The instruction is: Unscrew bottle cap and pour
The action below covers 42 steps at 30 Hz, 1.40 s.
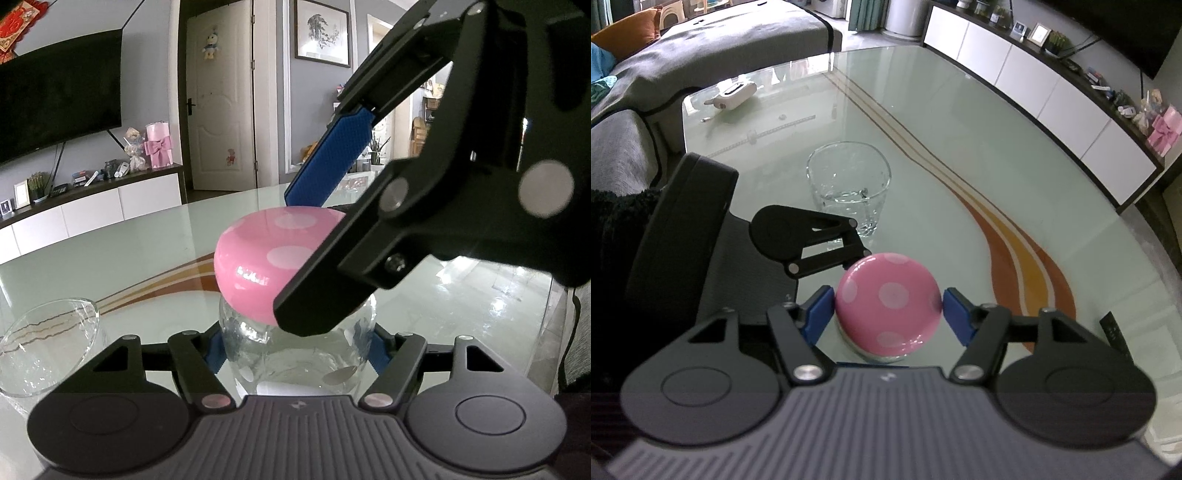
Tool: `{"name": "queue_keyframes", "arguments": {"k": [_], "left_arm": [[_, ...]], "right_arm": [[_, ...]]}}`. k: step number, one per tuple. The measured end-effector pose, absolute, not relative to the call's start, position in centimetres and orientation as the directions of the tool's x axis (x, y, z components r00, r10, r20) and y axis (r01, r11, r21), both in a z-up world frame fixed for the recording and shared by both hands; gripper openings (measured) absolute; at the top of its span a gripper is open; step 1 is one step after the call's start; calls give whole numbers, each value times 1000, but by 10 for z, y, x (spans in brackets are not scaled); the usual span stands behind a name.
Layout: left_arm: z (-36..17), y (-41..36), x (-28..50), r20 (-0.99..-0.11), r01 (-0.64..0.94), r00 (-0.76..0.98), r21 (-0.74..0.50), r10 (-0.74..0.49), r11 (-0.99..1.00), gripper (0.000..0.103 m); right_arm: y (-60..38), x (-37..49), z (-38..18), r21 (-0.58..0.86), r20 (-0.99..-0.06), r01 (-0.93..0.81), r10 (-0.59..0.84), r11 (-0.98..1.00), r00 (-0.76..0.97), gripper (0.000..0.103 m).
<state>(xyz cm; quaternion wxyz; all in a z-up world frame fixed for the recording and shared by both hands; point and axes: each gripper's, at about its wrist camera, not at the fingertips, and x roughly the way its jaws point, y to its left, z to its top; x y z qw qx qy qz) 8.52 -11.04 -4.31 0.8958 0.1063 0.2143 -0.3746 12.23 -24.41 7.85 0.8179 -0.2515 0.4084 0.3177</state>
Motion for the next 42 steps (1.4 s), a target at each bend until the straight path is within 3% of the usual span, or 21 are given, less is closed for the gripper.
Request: {"name": "queue_keyframes", "arguments": {"k": [42], "left_arm": [[-45, -115, 67, -471, 718, 624, 31, -623, 696, 74]], "right_arm": [[-255, 124, 79, -186, -823, -876, 417, 445, 386, 65]]}}
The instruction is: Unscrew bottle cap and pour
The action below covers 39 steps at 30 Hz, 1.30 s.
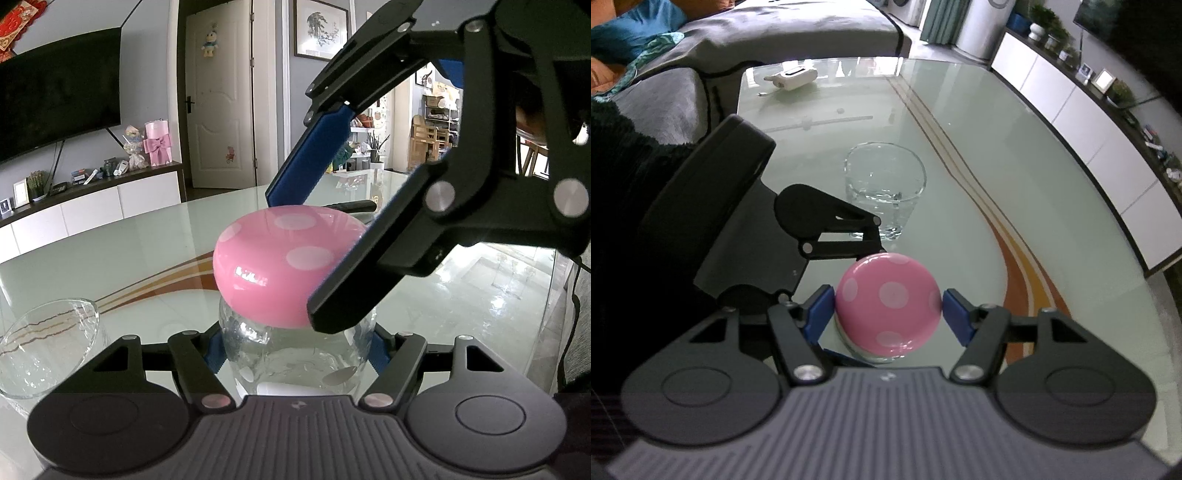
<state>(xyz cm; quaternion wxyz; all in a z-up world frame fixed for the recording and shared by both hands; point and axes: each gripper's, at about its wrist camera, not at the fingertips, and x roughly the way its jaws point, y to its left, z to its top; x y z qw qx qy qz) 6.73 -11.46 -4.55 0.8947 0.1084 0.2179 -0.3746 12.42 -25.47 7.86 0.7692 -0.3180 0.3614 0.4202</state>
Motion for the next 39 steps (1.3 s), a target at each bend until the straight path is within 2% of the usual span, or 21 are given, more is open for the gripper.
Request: {"name": "queue_keyframes", "arguments": {"k": [12, 20, 24, 30, 39], "left_arm": [[-45, -118, 69, -474, 720, 622, 33, -623, 694, 74], [-44, -118, 70, -475, 707, 631, 26, -614, 707, 74], [-42, -115, 71, -468, 707, 623, -7, -627, 707, 80], [-44, -112, 69, -464, 721, 617, 10, -635, 693, 81], [-48, -109, 67, -467, 732, 611, 24, -640, 681, 74]], "right_arm": [[-253, 121, 78, -214, -819, -885, 418, 413, 393, 66], [-250, 119, 87, -160, -808, -819, 403, 552, 430, 75], [-246, 122, 85, -150, -817, -753, 349, 641, 459, 75], [-242, 123, 82, -151, -818, -720, 324, 677, 475, 75], [-237, 123, 76, -177, -831, -717, 289, 674, 476, 71]]}}
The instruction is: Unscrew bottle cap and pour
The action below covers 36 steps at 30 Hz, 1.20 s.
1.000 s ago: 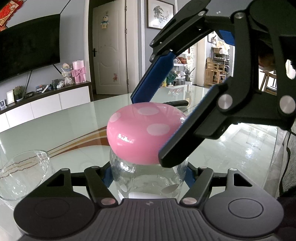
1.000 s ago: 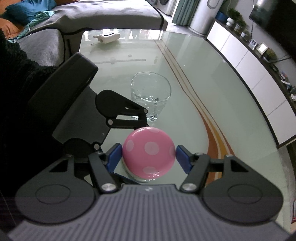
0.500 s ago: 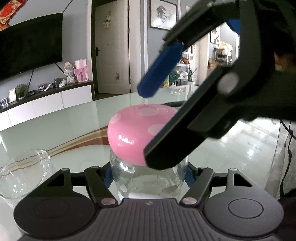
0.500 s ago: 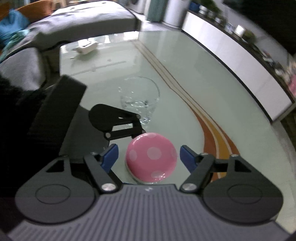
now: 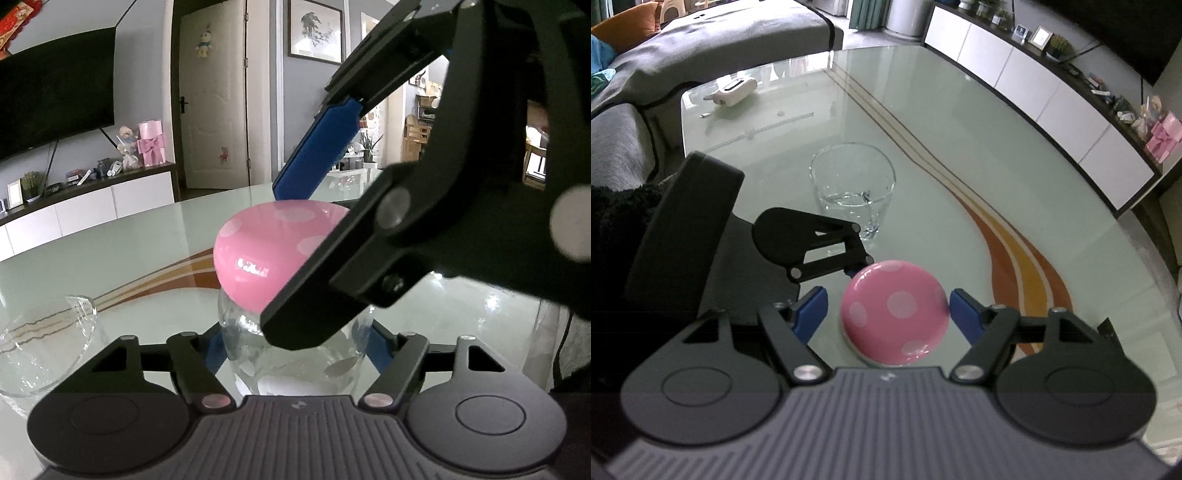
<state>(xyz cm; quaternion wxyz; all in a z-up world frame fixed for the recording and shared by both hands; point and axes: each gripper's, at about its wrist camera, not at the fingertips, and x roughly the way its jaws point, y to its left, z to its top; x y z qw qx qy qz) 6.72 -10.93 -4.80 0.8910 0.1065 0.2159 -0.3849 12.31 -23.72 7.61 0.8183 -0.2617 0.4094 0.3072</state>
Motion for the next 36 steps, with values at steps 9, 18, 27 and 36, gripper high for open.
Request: {"name": "queue_keyframes", "arguments": {"k": [9, 18, 27, 36], "left_arm": [[-48, -112, 66, -467, 724, 617, 22, -633, 689, 74], [-45, -114, 72, -469, 723, 618, 22, -631, 691, 74], [-46, -128, 67, -468, 718, 622, 21, -628, 696, 74], [-47, -131, 68, -468, 718, 622, 22, -628, 695, 74]], "right_arm": [[-237, 125, 74, -181, -834, -713, 279, 678, 476, 65], [-238, 127, 75, -185, -838, -752, 298, 633, 457, 65], [-241, 129, 74, -182, -837, -805, 340, 565, 429, 65], [-250, 130, 74, -177, -829, -855, 394, 487, 396, 65]]}}
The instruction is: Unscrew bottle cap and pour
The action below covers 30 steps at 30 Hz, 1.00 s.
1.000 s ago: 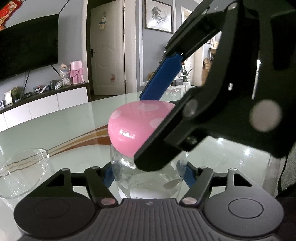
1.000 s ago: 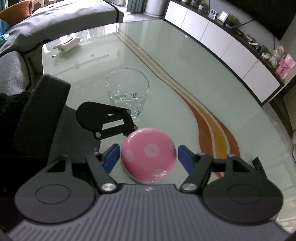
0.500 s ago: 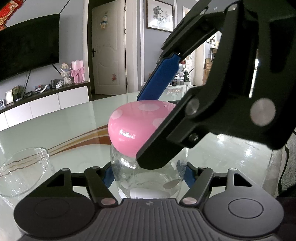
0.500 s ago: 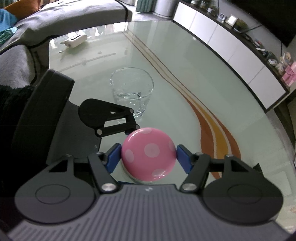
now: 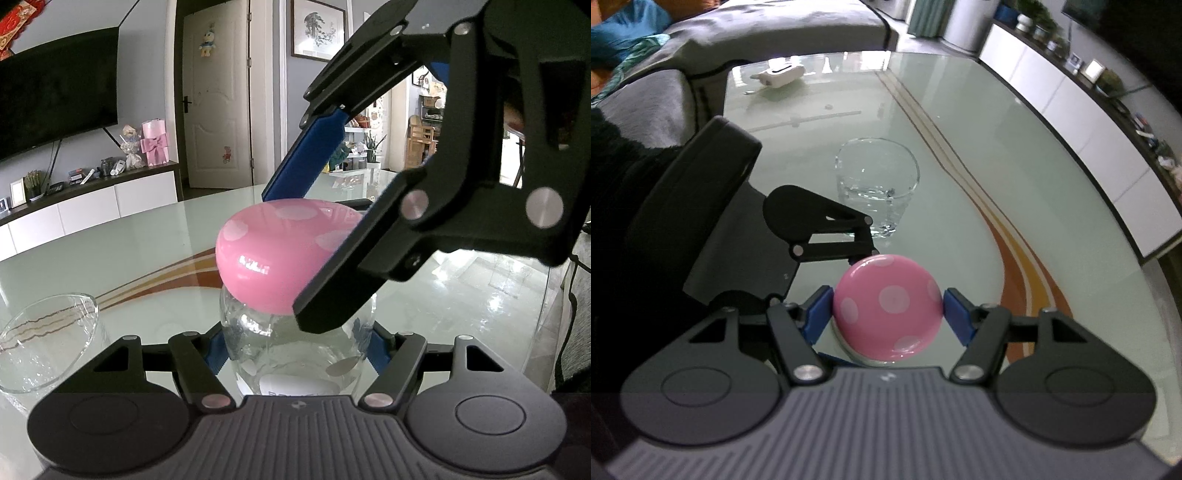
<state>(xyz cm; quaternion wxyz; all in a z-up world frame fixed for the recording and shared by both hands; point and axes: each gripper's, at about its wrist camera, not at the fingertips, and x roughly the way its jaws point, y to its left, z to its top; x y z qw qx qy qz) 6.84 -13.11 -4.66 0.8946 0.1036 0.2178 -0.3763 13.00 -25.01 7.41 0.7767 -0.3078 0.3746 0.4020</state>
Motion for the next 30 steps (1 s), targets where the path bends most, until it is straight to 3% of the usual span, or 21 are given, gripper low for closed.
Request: {"name": "queue_keyframes", "arguments": {"k": [18, 24, 30], "left_arm": [[-44, -130, 76, -467, 723, 618, 24, -632, 690, 74], [-48, -133, 73, -468, 724, 618, 25, -632, 690, 74], [-48, -132, 72, -468, 724, 618, 25, -632, 689, 74]], "right_arm": [[-259, 131, 74, -174, -820, -903, 450, 392, 353, 66], [-257, 129, 79, -134, -813, -879, 456, 457, 361, 75], [-246, 123, 80, -164, -813, -793, 375, 587, 445, 75]]}}
